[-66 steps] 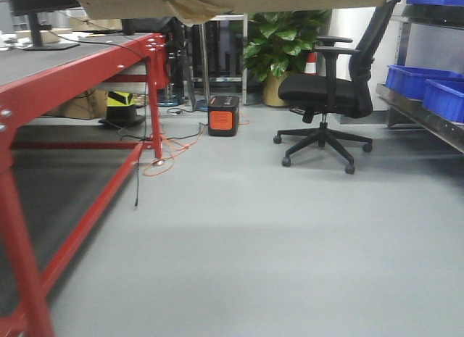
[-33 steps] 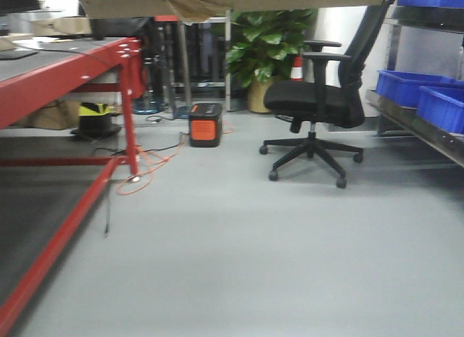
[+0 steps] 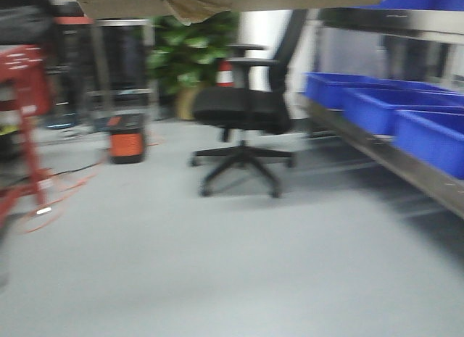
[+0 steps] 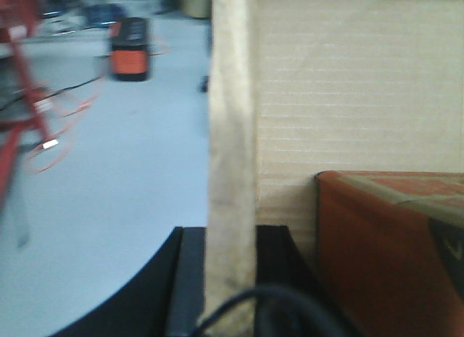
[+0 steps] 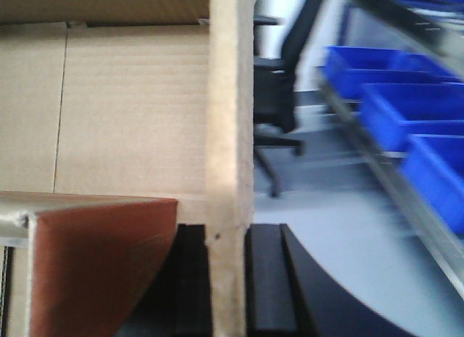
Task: Stack two boxes on right shelf middle
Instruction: 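Carry the held boxes with both grippers while the base turns away, then drive the base to the steel shelf holding the boxes in both grippers, then lower the held boxes with both grippers onto the middle shelf rollers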
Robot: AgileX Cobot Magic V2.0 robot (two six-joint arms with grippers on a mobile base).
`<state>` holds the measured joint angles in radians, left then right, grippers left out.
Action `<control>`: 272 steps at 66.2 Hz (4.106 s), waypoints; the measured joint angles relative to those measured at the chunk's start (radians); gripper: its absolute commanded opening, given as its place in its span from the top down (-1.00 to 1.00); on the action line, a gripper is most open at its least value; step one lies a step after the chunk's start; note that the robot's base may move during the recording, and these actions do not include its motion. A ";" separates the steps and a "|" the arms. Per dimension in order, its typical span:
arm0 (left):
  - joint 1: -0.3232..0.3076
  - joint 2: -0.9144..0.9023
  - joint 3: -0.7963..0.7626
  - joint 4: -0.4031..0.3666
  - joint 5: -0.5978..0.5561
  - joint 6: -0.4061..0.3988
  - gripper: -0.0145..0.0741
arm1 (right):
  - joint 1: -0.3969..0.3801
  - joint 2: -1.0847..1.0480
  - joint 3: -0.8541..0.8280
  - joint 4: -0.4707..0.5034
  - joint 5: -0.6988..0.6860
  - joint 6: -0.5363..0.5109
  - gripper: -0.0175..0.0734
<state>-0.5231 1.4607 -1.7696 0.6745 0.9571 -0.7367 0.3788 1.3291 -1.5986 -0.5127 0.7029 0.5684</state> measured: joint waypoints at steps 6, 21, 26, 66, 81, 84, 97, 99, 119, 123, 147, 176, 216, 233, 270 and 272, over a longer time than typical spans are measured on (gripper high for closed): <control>0.000 0.000 0.000 0.000 0.000 0.000 0.92 | 0.000 0.000 0.000 0.000 0.000 0.000 0.97; 0.000 0.000 0.000 0.000 0.000 0.000 0.92 | 0.000 0.000 0.000 -0.002 -0.007 0.000 0.97; 0.000 0.000 0.000 0.000 0.000 0.000 0.92 | 0.000 0.000 0.000 -0.002 -0.009 0.000 0.97; 0.000 0.000 0.000 0.002 -0.002 0.000 0.92 | 0.000 0.000 0.000 -0.008 -0.011 0.000 0.97; 0.000 0.000 0.000 0.002 -0.004 0.000 0.92 | 0.000 0.000 0.000 -0.008 -0.011 0.000 0.97; 0.000 0.000 0.000 0.002 -0.004 0.000 0.92 | 0.000 0.000 0.000 -0.008 -0.011 0.000 0.97; 0.000 0.000 0.000 0.002 -0.006 0.000 0.92 | 0.000 0.000 0.000 -0.009 -0.014 0.000 0.97; 0.000 0.000 0.000 0.002 -0.006 0.000 0.92 | 0.000 0.000 0.000 -0.009 -0.014 0.000 0.97; 0.000 0.000 0.000 0.002 -0.006 0.000 0.92 | -0.002 0.000 0.000 -0.011 -0.022 0.000 0.97; 0.000 0.000 0.000 0.002 -0.006 0.000 0.92 | -0.002 0.000 0.000 -0.011 -0.022 0.000 0.97; 0.000 0.000 0.000 0.002 -0.006 0.000 0.92 | -0.002 0.000 0.000 -0.011 -0.024 0.000 0.97; 0.000 0.000 0.000 0.002 -0.006 0.000 0.92 | -0.002 0.000 0.000 -0.011 -0.026 0.000 0.97; 0.000 0.000 0.000 0.002 -0.006 0.000 0.92 | -0.002 0.000 0.000 -0.011 -0.028 0.000 0.97; 0.000 0.000 0.000 0.004 -0.020 0.000 0.92 | -0.002 0.000 0.000 -0.011 -0.028 0.000 0.97; 0.111 0.005 -0.063 -0.297 0.067 0.253 0.92 | -0.002 0.075 -0.082 0.138 0.217 0.012 0.92; 0.129 0.008 -0.063 -0.322 0.081 0.272 0.92 | -0.002 0.095 -0.103 0.145 0.235 0.012 0.92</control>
<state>-0.3941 1.4689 -1.8323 0.3522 1.0384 -0.4651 0.3771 1.4242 -1.7015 -0.3676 0.9379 0.5801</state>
